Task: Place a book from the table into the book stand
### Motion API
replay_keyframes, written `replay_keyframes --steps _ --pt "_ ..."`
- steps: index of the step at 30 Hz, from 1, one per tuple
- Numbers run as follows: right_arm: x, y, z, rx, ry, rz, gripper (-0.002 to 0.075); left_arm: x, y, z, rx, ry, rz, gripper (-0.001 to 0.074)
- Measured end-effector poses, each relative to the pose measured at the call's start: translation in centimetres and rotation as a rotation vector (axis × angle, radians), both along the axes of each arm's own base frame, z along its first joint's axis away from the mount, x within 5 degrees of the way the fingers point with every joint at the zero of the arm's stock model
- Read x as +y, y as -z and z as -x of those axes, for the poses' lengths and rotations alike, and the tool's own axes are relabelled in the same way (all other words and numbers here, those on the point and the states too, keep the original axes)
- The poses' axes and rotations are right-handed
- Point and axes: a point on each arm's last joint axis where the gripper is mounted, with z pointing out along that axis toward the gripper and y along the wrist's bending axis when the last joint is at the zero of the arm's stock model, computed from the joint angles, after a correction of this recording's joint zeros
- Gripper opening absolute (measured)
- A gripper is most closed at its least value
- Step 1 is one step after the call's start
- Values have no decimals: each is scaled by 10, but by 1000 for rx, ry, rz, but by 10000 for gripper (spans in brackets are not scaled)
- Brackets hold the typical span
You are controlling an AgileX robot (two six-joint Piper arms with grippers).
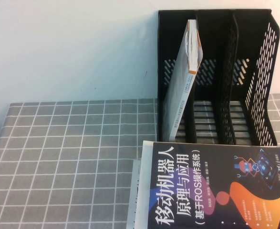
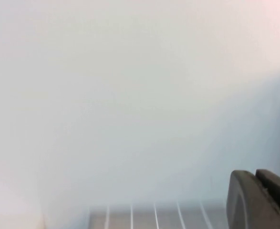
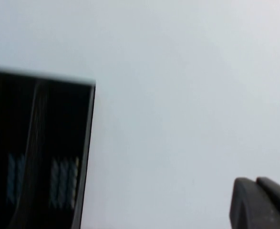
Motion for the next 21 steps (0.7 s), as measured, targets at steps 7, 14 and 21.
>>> replay_keyframes --steps 7,14,21 --pt "2 -41 19 -501 -3 50 -3 3 -22 8 -259 -25 19 -4" --pt "3 -54 31 -689 8 75 -3 3 -27 10 -317 -29 32 -4" --pt "1 -54 17 -377 -29 -65 -3 0 -41 10 -100 13 45 -4"
